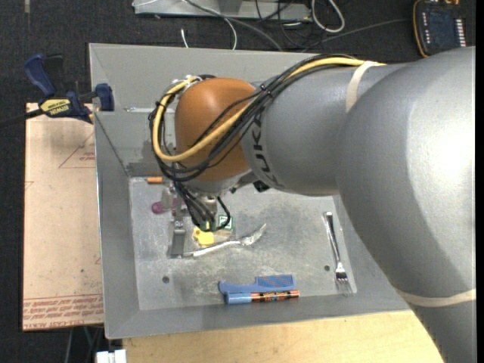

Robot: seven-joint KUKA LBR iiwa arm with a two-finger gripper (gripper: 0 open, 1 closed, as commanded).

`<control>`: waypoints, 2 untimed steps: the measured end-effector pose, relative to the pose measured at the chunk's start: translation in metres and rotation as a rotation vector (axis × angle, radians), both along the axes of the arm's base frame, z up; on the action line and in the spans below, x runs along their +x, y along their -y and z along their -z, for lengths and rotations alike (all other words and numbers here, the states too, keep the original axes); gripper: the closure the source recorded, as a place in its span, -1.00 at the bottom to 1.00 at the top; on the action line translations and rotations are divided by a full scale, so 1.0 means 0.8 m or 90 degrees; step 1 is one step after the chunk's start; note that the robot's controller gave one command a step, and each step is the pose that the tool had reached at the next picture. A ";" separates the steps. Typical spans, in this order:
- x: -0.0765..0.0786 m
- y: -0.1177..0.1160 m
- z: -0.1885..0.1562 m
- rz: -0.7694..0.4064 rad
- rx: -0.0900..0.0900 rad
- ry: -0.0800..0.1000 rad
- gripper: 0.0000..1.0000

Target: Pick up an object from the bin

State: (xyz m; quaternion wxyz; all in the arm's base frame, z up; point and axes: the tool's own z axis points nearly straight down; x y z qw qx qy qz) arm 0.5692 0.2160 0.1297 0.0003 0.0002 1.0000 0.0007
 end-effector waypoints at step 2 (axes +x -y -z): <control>0.023 0.094 0.011 -0.182 0.002 0.003 -1.00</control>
Offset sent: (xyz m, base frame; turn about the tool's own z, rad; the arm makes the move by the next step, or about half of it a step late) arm 0.0179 -0.0758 -0.0092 -0.2871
